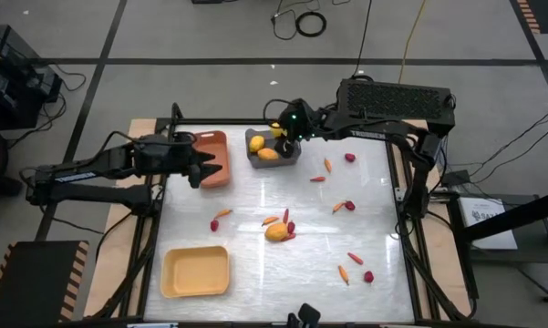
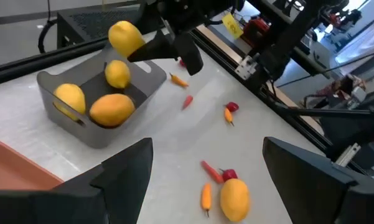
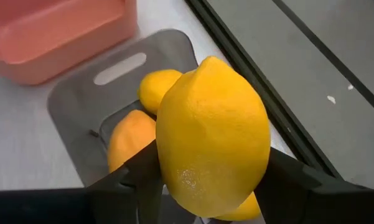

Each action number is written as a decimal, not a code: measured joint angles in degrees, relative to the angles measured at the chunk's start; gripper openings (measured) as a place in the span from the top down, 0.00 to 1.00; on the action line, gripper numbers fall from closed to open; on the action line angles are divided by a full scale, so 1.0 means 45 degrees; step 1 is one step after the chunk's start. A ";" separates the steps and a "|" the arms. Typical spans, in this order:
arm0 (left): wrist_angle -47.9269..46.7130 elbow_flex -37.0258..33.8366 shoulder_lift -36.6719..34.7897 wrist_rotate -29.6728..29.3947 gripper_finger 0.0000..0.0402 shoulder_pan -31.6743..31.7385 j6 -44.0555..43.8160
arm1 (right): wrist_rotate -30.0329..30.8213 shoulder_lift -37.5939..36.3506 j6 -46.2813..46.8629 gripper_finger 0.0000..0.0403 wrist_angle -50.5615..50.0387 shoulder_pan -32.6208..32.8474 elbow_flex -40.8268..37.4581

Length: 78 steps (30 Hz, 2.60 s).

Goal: Sort produce into baskets
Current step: Put the yellow lemon into the black bin

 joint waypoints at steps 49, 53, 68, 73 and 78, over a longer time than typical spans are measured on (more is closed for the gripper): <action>-0.1452 0.0000 0.0005 0.2552 0.23 0.0000 0.5990 | -0.0529 0.0005 -0.0082 0.27 -0.5003 0.8359 0.2336; -0.1452 0.0000 0.0005 0.3030 0.23 0.0000 0.6108 | -0.0528 0.0341 0.1249 0.27 -0.4753 0.8785 0.2336; -0.1472 0.0000 0.0010 0.4011 0.23 0.0000 0.6347 | 0.1418 0.2030 0.2169 0.27 -0.4442 0.9099 0.2333; -0.1472 0.0000 0.0015 0.4013 0.23 0.0000 0.6341 | 0.1393 0.2275 0.2195 0.27 -0.4729 0.9055 0.2322; -0.1466 0.0000 0.0112 0.4011 0.23 0.0003 0.6339 | 0.1103 0.2604 0.2309 0.27 -0.4771 0.8961 0.2327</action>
